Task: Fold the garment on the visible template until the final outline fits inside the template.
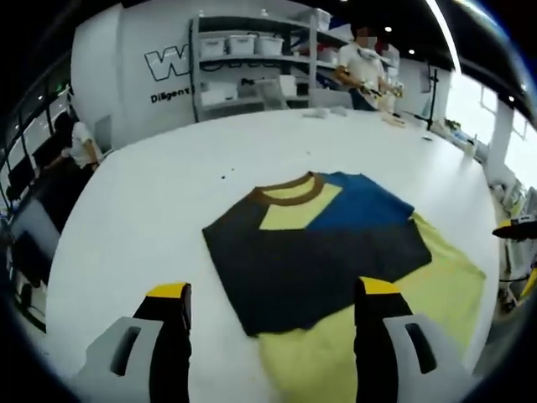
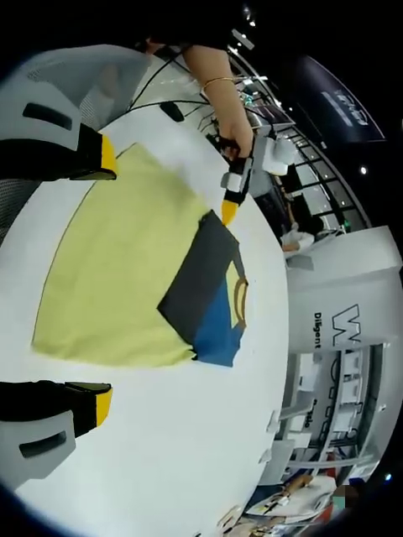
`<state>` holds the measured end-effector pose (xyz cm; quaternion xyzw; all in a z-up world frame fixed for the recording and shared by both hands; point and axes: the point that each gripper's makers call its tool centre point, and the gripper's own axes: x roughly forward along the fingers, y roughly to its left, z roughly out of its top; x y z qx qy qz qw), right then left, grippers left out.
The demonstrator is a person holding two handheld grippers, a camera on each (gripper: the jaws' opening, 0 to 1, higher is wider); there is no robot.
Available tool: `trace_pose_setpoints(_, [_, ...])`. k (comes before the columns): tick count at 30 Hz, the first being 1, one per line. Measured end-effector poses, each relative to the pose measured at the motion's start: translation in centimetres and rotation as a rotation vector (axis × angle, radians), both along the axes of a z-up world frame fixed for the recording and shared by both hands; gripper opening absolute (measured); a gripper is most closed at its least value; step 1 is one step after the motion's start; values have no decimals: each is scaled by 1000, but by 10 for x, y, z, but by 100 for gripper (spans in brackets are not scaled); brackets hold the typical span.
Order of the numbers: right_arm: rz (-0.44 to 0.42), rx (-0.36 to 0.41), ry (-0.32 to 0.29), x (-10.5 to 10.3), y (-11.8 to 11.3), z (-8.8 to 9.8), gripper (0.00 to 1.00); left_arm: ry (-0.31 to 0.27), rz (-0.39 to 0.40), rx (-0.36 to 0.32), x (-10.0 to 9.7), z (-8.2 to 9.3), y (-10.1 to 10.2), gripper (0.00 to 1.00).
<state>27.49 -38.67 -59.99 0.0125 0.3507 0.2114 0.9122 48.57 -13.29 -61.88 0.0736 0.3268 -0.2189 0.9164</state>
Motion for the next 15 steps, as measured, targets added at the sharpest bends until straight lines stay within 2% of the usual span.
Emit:
trace_pose_setpoints(4, [-1, -9, 6, 0, -1, -6, 99, 22, 23, 9, 0, -10, 13, 65])
trace_pose_setpoints(7, [-1, -16, -5, 2, -3, -11, 97, 39, 6, 53, -4, -18, 19, 59])
trace_pose_setpoints(11, [-12, -31, 2, 4, -8, -21, 94, 50, 24, 26, -3, -20, 23, 52])
trace_pose_setpoints(15, [-24, -37, 19, 2, -13, -30, 90, 72, 23, 15, -4, -27, 25, 41])
